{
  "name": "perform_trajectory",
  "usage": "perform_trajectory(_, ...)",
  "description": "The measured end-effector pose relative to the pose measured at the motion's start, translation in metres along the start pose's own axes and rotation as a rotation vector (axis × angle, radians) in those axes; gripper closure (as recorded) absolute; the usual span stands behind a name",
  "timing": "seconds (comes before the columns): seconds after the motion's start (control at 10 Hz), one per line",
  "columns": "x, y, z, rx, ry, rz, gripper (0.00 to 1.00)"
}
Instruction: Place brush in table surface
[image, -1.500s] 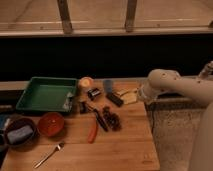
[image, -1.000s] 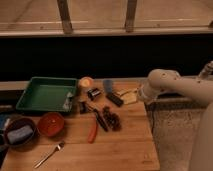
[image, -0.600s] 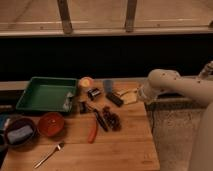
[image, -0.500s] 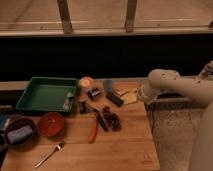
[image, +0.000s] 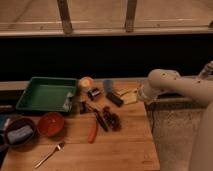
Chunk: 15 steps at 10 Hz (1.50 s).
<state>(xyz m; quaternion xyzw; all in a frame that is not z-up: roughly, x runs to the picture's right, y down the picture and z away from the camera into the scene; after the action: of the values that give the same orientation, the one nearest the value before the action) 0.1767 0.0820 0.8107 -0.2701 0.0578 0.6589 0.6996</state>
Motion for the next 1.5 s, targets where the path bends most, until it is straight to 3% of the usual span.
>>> perform_trajectory(0.4,0.0,0.0,0.0,0.001,0.0,-0.002,0.2)
perform_trajectory(0.6,0.001,0.003,-0.003,0.038,-0.001,-0.032,0.2)
perform_trajectory(0.7,0.0,0.014,-0.001,0.062,0.016,-0.101,0.2)
perform_trajectory(0.9,-0.008,0.046,0.011,0.101,0.074,-0.349,0.2)
perform_trajectory(1.0,-0.014,0.06,0.015,0.11,0.09,-0.419,0.2)
perform_trajectory(1.2,-0.029,0.104,0.031,0.106,0.113,-0.549,0.2)
perform_trajectory(1.3,-0.033,0.132,0.04,0.085,0.116,-0.611,0.2)
perform_trajectory(1.4,-0.033,0.153,0.046,0.067,0.117,-0.646,0.2)
perform_trajectory(1.5,-0.034,0.154,0.046,0.069,0.116,-0.65,0.2)
